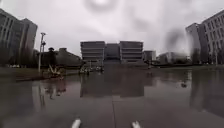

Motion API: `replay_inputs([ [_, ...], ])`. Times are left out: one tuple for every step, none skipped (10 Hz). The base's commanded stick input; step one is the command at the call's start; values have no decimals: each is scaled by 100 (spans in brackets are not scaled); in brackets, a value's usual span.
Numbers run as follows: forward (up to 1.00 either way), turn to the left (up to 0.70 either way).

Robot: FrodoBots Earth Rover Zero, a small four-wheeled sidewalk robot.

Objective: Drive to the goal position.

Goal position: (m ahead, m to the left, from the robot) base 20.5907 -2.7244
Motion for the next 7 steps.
replay_inputs([
  [70,0],
  [70,0],
  [70,0],
  [70,0],
  [70,0],
  [70,0],
  [70,0],
])
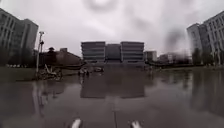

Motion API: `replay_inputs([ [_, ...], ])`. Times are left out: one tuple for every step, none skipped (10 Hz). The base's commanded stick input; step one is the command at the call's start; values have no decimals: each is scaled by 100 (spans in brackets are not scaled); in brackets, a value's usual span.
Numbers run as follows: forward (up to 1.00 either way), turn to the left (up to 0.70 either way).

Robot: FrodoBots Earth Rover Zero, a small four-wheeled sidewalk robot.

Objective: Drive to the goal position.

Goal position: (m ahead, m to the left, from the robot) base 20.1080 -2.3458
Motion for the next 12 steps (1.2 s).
replay_inputs([
  [70,0],
  [70,-2],
  [70,-5],
  [70,-9],
  [70,0],
  [70,0],
  [70,0],
  [70,0],
  [70,0],
  [70,0],
  [70,0],
  [70,0],
])
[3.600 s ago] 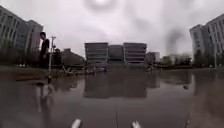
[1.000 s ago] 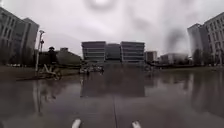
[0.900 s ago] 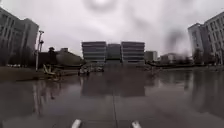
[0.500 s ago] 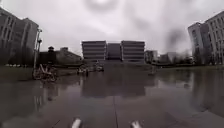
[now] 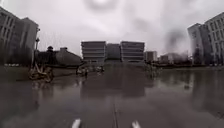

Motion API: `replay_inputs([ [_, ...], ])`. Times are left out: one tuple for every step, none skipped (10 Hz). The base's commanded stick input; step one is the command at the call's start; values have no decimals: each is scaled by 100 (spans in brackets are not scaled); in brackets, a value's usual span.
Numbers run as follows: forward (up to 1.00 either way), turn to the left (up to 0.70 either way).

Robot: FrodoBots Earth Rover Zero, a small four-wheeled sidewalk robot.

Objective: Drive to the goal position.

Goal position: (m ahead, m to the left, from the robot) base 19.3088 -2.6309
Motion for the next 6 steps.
replay_inputs([
  [70,0],
  [70,0],
  [70,0],
  [70,0],
  [70,0],
  [70,0],
])
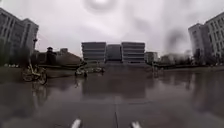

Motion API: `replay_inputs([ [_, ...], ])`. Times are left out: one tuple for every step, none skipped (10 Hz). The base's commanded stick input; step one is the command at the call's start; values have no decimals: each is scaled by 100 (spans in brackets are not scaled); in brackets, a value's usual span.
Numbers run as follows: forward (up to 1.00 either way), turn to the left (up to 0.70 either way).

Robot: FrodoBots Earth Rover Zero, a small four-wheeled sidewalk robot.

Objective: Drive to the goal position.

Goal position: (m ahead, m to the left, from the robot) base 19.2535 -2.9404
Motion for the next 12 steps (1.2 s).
replay_inputs([
  [70,0],
  [70,0],
  [70,0],
  [70,0],
  [70,0],
  [70,0],
  [70,0],
  [70,-1],
  [70,-2],
  [70,-20],
  [70,-27],
  [70,-15],
])
